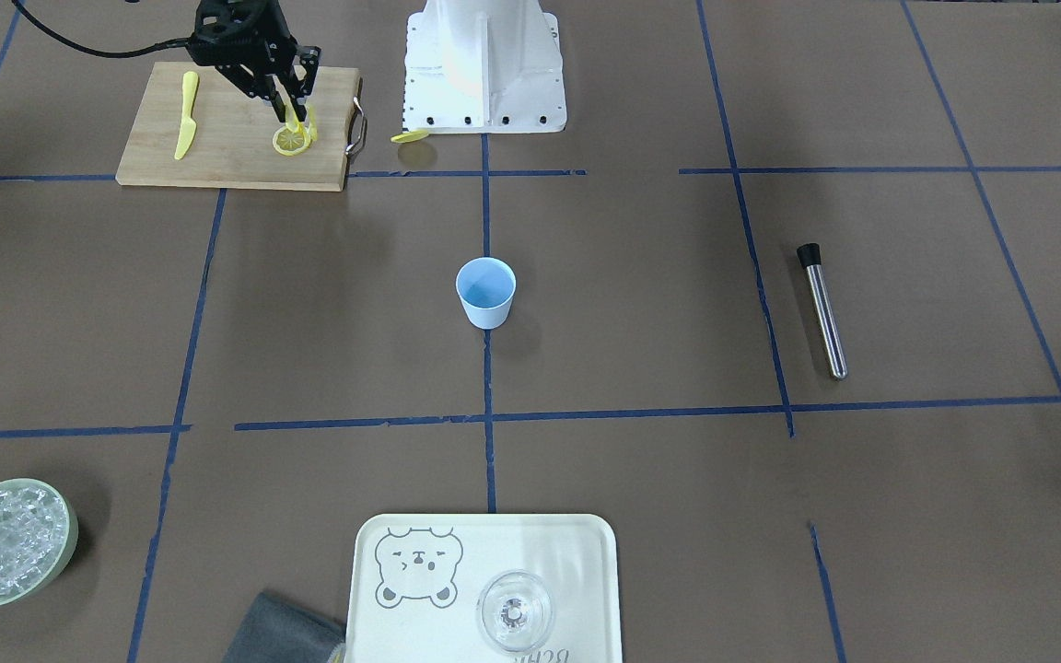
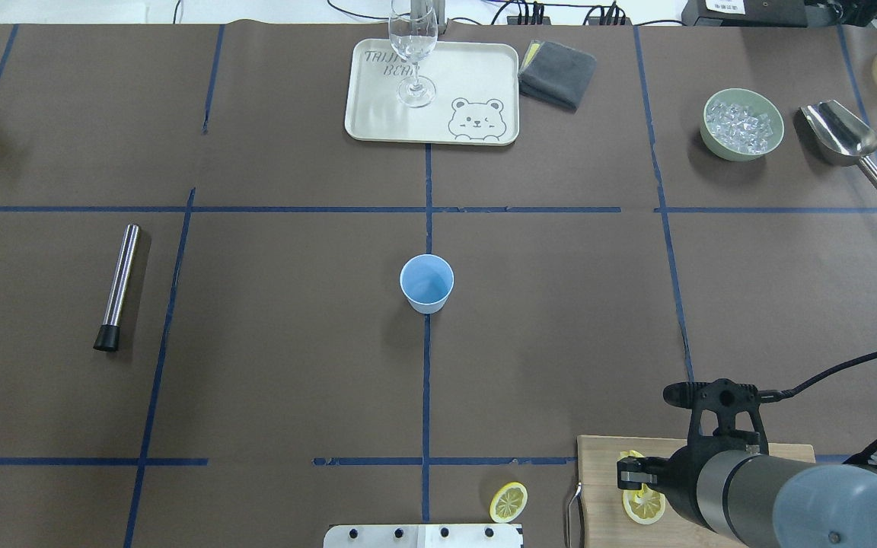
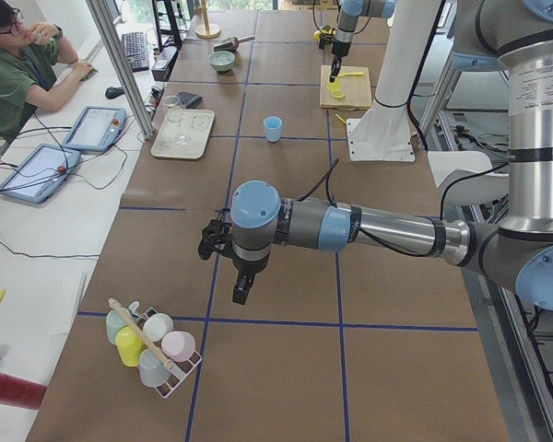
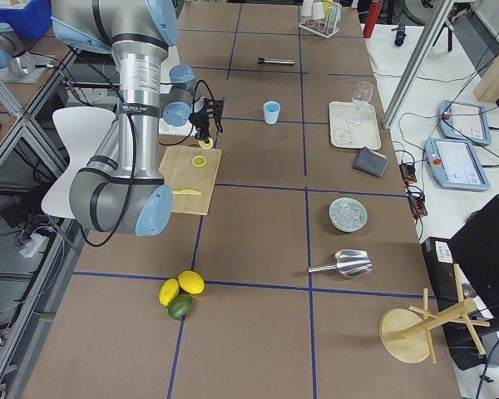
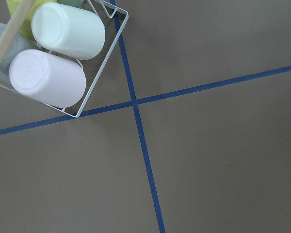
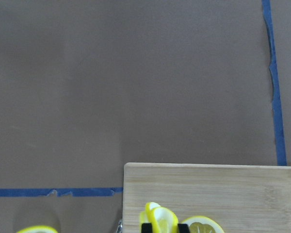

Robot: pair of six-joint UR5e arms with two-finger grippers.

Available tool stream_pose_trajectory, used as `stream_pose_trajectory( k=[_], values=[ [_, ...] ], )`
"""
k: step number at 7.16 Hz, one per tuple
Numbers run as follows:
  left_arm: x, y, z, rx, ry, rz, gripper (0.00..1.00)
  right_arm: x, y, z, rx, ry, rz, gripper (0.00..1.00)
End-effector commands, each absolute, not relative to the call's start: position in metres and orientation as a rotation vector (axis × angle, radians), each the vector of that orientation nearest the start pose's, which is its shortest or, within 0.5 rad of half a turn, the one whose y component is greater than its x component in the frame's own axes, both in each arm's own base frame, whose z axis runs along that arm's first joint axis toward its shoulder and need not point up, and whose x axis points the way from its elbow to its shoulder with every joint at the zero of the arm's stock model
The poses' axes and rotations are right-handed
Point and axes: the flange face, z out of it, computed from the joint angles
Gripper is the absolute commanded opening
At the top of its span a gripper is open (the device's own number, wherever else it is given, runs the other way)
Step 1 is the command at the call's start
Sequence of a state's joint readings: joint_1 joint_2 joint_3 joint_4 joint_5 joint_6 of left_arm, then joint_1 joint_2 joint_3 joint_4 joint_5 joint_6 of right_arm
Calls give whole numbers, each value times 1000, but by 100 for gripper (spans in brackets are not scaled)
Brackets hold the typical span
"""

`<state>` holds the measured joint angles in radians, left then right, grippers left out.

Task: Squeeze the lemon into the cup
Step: 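Carry the lemon slice with the right gripper over the blue cup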

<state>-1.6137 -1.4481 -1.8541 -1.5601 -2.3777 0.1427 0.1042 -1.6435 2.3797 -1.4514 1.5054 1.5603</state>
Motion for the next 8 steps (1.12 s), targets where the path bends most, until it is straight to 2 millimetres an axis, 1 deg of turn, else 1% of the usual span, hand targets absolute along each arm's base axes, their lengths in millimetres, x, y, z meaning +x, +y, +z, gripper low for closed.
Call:
stream_pose_trajectory(
  k=[1, 3, 4, 5, 7, 8],
  values=[
    [-80, -441, 576, 213, 790, 155, 100, -385, -221, 267, 73, -858, 124, 6],
    [-80, -441, 578, 208, 791, 152, 100, -396, -245, 218, 102, -833, 105, 6],
    [-79, -442, 579, 206, 791, 154, 100, -402, -260, 200, 114, -826, 121, 6],
    [-80, -444, 579, 208, 790, 153, 100, -419, -285, 180, 97, -832, 139, 6],
    [-79, -444, 578, 209, 791, 154, 100, -449, -338, 149, 131, -823, 156, 6],
    [-79, -444, 578, 209, 790, 155, 100, -469, -365, 134, 138, -809, 181, 6]
  ],
)
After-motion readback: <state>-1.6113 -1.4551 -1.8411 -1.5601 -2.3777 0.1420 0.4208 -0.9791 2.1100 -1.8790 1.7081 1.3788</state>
